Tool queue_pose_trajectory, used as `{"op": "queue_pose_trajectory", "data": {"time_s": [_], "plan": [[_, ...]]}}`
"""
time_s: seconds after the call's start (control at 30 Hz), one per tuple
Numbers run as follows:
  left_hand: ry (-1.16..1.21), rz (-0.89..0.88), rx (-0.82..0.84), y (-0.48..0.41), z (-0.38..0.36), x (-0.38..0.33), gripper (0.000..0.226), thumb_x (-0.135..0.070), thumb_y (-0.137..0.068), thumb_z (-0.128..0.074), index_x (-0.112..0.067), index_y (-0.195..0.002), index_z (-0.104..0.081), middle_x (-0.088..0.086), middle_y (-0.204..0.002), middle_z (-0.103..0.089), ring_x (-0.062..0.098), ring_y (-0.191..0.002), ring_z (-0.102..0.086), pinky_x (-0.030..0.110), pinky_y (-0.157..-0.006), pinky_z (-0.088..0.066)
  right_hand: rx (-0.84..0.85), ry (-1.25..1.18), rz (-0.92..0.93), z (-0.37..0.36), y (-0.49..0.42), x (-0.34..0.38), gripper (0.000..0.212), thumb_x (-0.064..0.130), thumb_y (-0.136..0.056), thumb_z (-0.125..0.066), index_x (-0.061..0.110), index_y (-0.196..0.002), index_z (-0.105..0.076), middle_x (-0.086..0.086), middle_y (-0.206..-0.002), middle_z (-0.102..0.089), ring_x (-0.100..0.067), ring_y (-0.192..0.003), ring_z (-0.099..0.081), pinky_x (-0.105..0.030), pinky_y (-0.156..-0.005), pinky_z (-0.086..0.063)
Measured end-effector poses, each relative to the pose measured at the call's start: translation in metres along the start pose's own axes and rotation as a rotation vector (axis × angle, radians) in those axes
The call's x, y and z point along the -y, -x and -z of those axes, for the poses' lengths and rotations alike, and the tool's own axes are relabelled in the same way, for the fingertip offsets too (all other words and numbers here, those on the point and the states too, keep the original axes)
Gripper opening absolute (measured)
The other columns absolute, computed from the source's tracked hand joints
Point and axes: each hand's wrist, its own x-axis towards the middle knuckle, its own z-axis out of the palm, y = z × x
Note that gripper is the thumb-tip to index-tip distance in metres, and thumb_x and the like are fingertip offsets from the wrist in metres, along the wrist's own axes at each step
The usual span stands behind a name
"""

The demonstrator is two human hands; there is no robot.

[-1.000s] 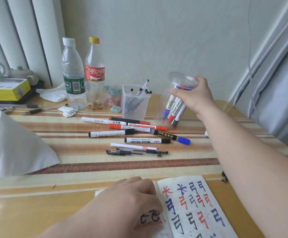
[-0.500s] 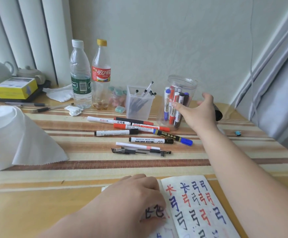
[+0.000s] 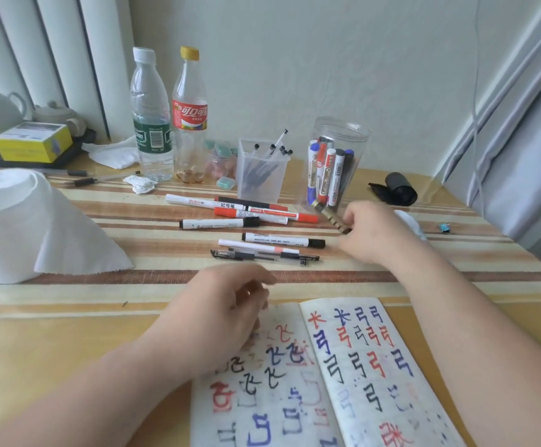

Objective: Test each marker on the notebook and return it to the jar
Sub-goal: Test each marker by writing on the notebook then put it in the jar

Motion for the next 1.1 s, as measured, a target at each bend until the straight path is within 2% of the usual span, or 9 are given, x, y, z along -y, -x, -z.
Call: {"op": "queue_pose_trajectory", "data": {"time_s": [0.1, 0.2, 0.33, 0.5, 0.67, 0.87, 0.93, 1.0, 1.1], "plan": [[0.262, 0.16, -0.096, -0.005, 0.006, -0.003, 0.013, -0.028, -0.101, -0.061, -0.031, -0.094, -0.071, -0.007, -0.079, -0.072, 0.018, -0.059, -0.073, 0.037, -0.052, -0.061, -0.084, -0.553, -0.007, 0.016, 0.026, 0.002, 0.014, 0.019, -0.076, -0.075, 0.017, -0.083, -0.063, -0.008, -0.072, -0.07, -0.02, -0.055, -0.067, -0.031, -0.05, -0.049], [0.395, 0.166, -0.089, -0.007, 0.013, -0.005, 0.025, -0.049, -0.097, -0.064, -0.026, -0.094, -0.073, -0.002, -0.084, -0.072, 0.025, -0.068, -0.075, 0.048, -0.053, -0.063, 0.322, -1.221, 0.096, 0.018, 0.066, 0.023, 0.011, 0.017, -0.074, -0.078, 0.017, -0.074, -0.067, -0.019, -0.071, -0.07, -0.025, -0.051, -0.065, -0.029, -0.045, -0.052], [0.286, 0.021, 0.145, 0.0, 0.01, -0.004, 0.033, -0.062, -0.086, -0.068, -0.035, -0.104, -0.069, -0.009, -0.091, -0.072, 0.019, -0.075, -0.073, 0.039, -0.054, -0.061, 0.542, -1.332, 0.233, -0.01, 0.1, 0.052, 0.012, 0.024, -0.079, -0.077, 0.015, -0.081, -0.069, -0.018, -0.074, -0.07, -0.028, -0.059, -0.064, -0.027, -0.044, -0.044], [-0.044, -0.088, 0.024, -0.002, 0.007, 0.002, 0.037, -0.065, -0.091, -0.051, -0.029, -0.085, -0.057, -0.011, -0.066, -0.057, 0.007, -0.056, -0.05, 0.02, -0.056, -0.042, 0.479, -1.542, 0.178, -0.029, 0.103, 0.058, 0.029, 0.031, -0.084, -0.07, 0.003, -0.087, -0.068, -0.009, -0.057, -0.046, -0.016, -0.045, -0.037, -0.019, -0.039, -0.022], [0.075, -0.156, 0.162, 0.001, 0.005, 0.001, 0.044, -0.056, -0.102, -0.043, -0.019, -0.078, -0.049, -0.014, -0.06, -0.044, 0.008, -0.054, -0.039, 0.022, -0.055, -0.036, 0.494, -1.574, 0.275, -0.031, 0.106, 0.05, 0.024, 0.023, -0.087, -0.069, 0.0, -0.083, -0.066, -0.011, -0.053, -0.052, -0.018, -0.039, -0.043, -0.017, -0.038, -0.029], [0.271, -0.121, 0.312, 0.002, 0.003, -0.013, 0.041, -0.055, -0.1, -0.036, -0.037, -0.066, -0.049, -0.015, -0.057, -0.038, 0.008, -0.05, -0.033, 0.029, -0.05, -0.04, 0.425, -1.533, 0.399, -0.025, 0.107, 0.045, 0.033, 0.026, -0.077, -0.074, -0.005, -0.074, -0.062, -0.016, -0.05, -0.053, -0.019, -0.034, -0.042, -0.016, -0.038, -0.03], [0.123, -0.164, 0.29, 0.002, 0.004, -0.013, 0.04, -0.056, -0.1, -0.034, -0.034, -0.069, -0.047, -0.014, -0.057, -0.04, 0.009, -0.05, -0.036, 0.026, -0.052, -0.04, 0.346, -1.616, 0.28, -0.021, 0.105, 0.048, 0.028, 0.016, -0.081, -0.068, -0.002, -0.062, -0.061, -0.01, -0.04, -0.044, -0.016, -0.029, -0.034, -0.013, -0.039, -0.027], [-0.144, -0.255, 0.163, 0.004, 0.013, -0.009, 0.04, -0.057, -0.1, -0.033, -0.029, -0.073, -0.041, -0.011, -0.059, -0.043, 0.009, -0.055, -0.043, 0.018, -0.054, -0.035, 0.221, -1.789, -0.054, -0.013, 0.09, 0.037, 0.036, 0.014, -0.088, -0.058, 0.01, -0.053, -0.054, 0.0, -0.037, -0.031, -0.012, -0.026, -0.024, -0.009, -0.036, -0.019], [-0.241, -0.291, -0.085, 0.008, 0.029, -0.003, 0.042, -0.057, -0.101, -0.034, -0.024, -0.077, -0.043, -0.005, -0.067, -0.05, 0.014, -0.063, -0.052, 0.025, -0.057, -0.041, 0.111, -1.837, -0.3, -0.006, 0.074, 0.018, 0.031, 0.014, -0.092, -0.051, 0.016, -0.063, -0.041, 0.002, -0.043, -0.024, -0.011, -0.03, -0.019, -0.012, -0.032, -0.015]]}}
